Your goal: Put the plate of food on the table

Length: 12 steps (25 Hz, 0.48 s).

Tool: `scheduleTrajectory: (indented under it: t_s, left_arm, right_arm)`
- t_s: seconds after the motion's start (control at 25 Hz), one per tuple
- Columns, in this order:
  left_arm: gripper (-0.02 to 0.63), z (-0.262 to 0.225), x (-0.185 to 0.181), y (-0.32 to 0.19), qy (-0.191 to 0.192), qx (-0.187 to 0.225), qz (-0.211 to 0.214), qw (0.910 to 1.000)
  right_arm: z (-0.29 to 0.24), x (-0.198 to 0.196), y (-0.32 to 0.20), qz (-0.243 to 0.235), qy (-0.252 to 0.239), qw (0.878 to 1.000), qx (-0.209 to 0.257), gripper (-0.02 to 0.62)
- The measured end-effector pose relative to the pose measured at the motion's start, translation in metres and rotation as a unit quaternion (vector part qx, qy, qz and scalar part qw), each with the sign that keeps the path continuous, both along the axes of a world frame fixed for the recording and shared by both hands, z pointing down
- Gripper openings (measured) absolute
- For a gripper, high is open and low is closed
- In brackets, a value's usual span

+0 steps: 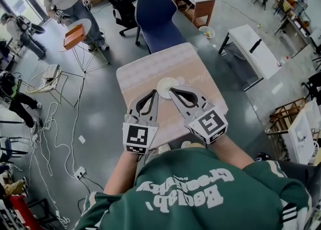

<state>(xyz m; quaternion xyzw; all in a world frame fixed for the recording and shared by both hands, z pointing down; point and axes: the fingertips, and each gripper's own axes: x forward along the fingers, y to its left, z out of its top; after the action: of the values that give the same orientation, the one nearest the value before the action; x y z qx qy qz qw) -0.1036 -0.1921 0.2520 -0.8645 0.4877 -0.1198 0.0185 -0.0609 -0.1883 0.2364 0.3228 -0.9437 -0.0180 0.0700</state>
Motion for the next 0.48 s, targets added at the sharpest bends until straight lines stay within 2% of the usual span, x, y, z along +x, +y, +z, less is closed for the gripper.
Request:
scheduleTrajectory:
  t_s: [0.48]
  left_arm:
    - [0.008,0.0022,-0.0031,0.0101,-0.068,0.043,-0.019,0.9966]
  right_arm:
    - [0.0079,-0.0017,0.0032,0.003,0.028,0.999,0.015,0.015]
